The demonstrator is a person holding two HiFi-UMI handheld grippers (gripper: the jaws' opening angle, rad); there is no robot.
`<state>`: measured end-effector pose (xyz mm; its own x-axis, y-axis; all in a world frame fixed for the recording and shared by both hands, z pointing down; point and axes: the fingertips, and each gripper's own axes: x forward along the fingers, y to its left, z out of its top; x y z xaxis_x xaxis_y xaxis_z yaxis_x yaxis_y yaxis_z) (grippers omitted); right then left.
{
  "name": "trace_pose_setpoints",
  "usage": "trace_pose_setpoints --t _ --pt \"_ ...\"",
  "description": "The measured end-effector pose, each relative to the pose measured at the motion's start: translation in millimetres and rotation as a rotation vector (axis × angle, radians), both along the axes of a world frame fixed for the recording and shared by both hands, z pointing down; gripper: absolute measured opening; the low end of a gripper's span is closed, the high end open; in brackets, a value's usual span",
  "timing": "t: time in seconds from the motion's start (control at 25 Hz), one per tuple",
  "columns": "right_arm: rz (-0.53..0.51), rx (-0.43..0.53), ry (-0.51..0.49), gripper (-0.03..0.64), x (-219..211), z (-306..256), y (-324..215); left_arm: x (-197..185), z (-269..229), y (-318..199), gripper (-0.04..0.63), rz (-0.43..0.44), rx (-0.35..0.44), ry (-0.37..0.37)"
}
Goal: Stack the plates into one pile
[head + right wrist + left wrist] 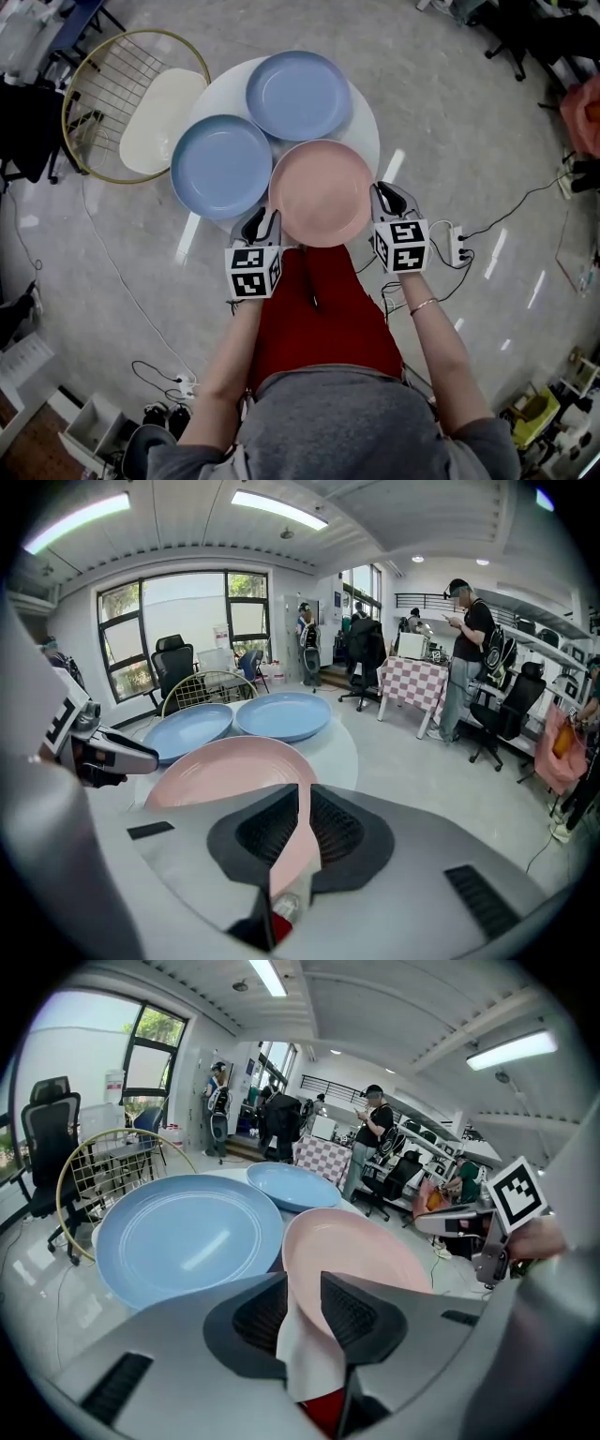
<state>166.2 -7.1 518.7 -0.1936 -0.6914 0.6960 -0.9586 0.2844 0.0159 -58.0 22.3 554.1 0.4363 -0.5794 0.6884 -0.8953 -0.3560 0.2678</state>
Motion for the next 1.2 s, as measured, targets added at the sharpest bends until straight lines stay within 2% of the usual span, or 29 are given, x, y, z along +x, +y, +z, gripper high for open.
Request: trace_pose_setpoints --t 0.36,0.56,0.76,0.96,1.2 --pt "-0.089 -0.066 0.015 0.037 5 18 -14 -4 15 6 0.141 -0.120 -0.079 0.011" --pt "-0.146 -0.110 0.001 0.094 4 26 -24 -7 22 7 0.150 -0.185 -0.114 0.019" --pt "-0.202 -0.174 -0.017 0.120 0 40 -28 -7 28 9 0.156 -0.251 -0.152 0.053" --pt "-0.231 -0.228 -0.027 0.123 0 54 -27 -1 34 11 0.160 -0.282 -0.182 0.080" --pt "-0.245 -0.276 -0.010 0.123 2 65 -28 3 42 6 0.149 -0.282 -0.205 0.064"
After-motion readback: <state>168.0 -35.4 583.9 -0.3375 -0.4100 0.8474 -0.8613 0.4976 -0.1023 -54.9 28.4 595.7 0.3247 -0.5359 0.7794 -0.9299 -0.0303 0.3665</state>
